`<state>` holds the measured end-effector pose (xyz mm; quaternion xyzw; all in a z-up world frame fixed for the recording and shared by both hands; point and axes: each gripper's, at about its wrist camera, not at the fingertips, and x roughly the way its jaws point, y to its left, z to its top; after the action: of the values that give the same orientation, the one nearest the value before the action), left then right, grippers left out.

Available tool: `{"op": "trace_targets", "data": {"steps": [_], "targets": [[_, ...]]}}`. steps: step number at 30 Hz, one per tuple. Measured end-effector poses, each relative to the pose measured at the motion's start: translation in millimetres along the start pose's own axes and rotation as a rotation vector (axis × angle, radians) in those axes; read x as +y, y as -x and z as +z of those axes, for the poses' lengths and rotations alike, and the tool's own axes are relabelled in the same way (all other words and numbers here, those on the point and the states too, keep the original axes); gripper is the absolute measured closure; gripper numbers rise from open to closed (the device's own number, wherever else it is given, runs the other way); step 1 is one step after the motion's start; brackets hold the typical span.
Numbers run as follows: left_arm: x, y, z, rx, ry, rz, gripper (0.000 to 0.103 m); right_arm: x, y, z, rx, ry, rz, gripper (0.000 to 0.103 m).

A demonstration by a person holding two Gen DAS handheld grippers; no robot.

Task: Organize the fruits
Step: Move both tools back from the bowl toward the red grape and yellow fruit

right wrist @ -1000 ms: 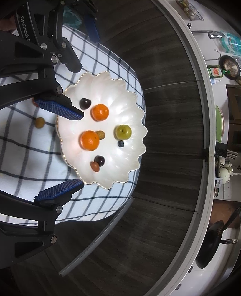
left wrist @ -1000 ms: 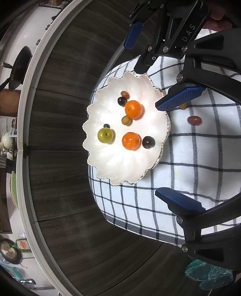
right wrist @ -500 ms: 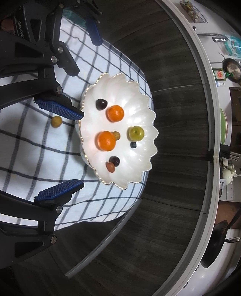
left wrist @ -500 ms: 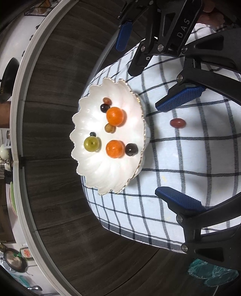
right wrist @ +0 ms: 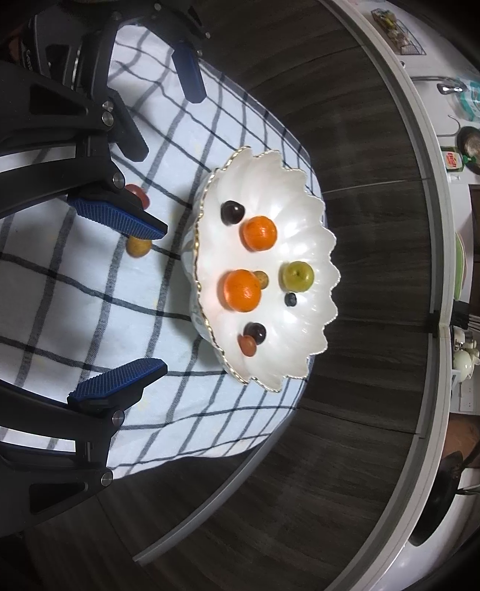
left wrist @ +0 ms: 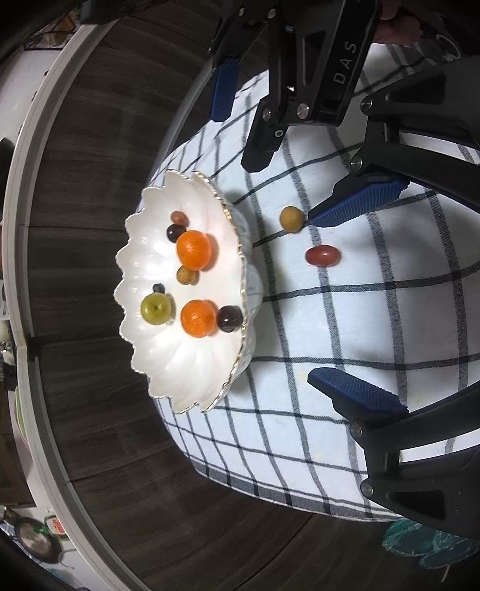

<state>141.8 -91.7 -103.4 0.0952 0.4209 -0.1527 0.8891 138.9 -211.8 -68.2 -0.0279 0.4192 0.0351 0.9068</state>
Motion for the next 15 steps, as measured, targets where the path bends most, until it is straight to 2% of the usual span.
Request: {"op": "trace_targets", "data": {"steps": [7, 15], "targets": [[-3.8, -12.7, -7.1, 0.019, -0.015, -0.022, 0.030, 1.1, -13.9, -9.8, 0.029, 0.010, 0.029, 0.035], [-14.6, -21.6, -12.4, 0.016, -0.083, -0.042, 0.041, 6.8, -24.5, -16.1, 0.044, 0.050, 0.079, 0.036]]}}
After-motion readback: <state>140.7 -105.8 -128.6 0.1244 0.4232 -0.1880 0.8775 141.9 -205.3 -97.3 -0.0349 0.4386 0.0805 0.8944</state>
